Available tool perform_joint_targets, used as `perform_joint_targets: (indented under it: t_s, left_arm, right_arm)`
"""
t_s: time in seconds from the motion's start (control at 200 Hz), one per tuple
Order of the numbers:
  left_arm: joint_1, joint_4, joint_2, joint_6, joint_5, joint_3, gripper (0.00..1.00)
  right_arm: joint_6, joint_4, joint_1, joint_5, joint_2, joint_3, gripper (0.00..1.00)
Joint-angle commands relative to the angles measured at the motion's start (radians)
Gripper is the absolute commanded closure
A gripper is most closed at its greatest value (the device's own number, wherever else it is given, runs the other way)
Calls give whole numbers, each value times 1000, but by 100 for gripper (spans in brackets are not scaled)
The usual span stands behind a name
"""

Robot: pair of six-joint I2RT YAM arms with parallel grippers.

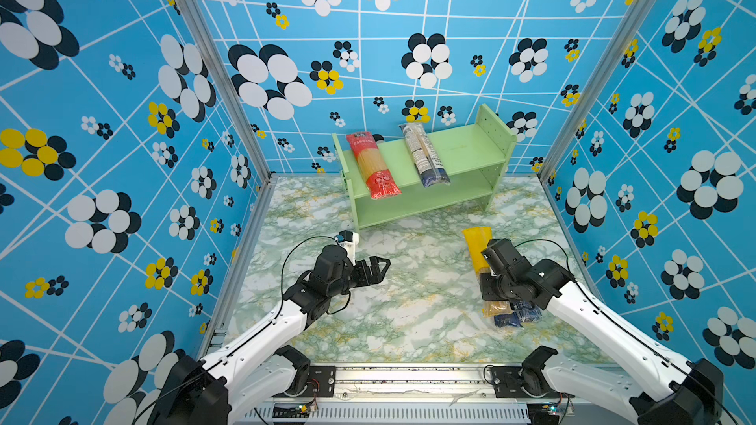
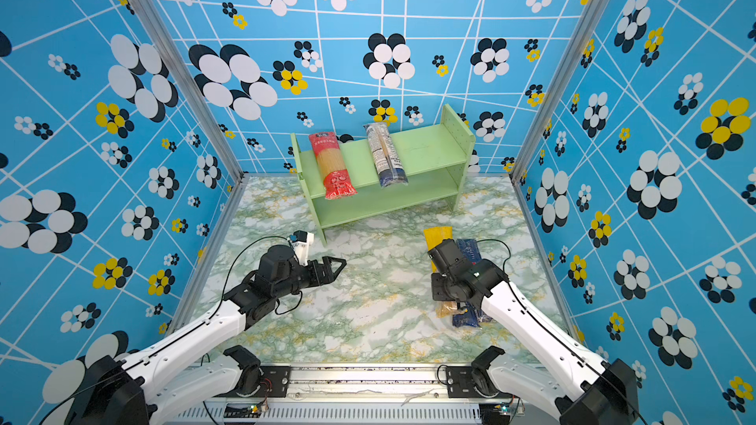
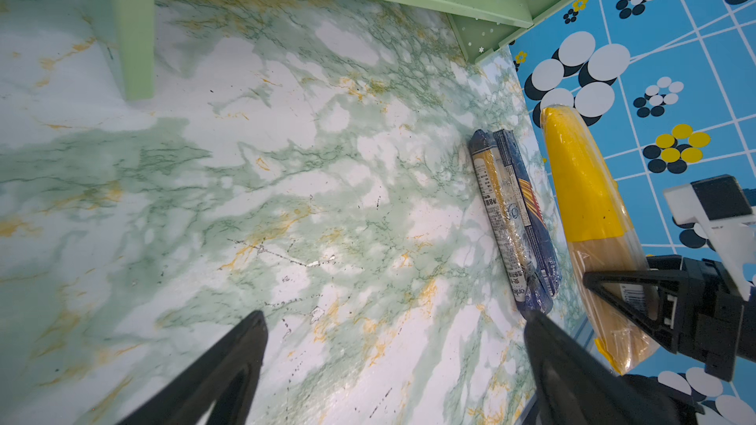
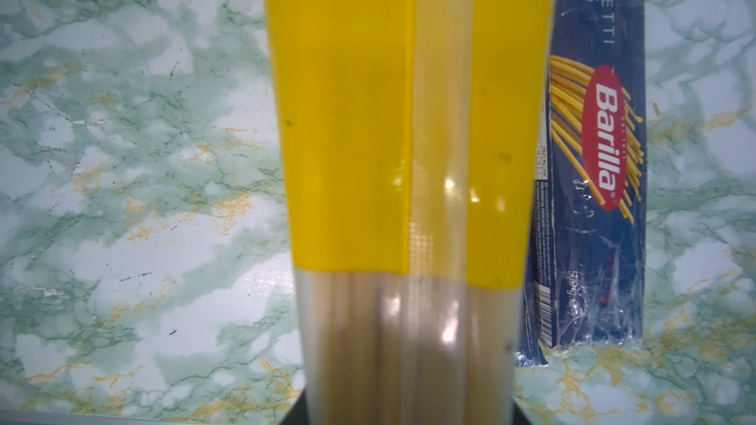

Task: Arrange pasta packages on shelves
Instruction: Pick up the pasta bag from the center of the table, then place the pasta bag on the shelf.

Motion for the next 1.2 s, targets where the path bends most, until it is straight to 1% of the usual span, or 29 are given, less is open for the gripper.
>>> perform_joint_targets:
  t_s: [0.0, 0.155, 0.47, 0.64, 1.195]
  left_arm:
    - [-5, 30, 15, 6, 14, -3, 1]
    - [-5, 38, 26, 7, 22, 0, 1]
    - [-5, 47, 32, 7, 26, 2, 1]
    - [-5, 55, 37, 7, 30, 0, 1]
    - [-5, 71, 52, 6, 31, -8, 1]
  right_arm:
    - [-40, -4, -17, 54, -43, 80, 100]
    - [-72, -39, -38, 56, -46, 123, 100]
    - [-142, -99, -50, 122, -43, 239, 100]
    - [-184, -124, -57, 137, -28, 307, 100]
    - [-267, -147, -82, 196, 16, 441, 100]
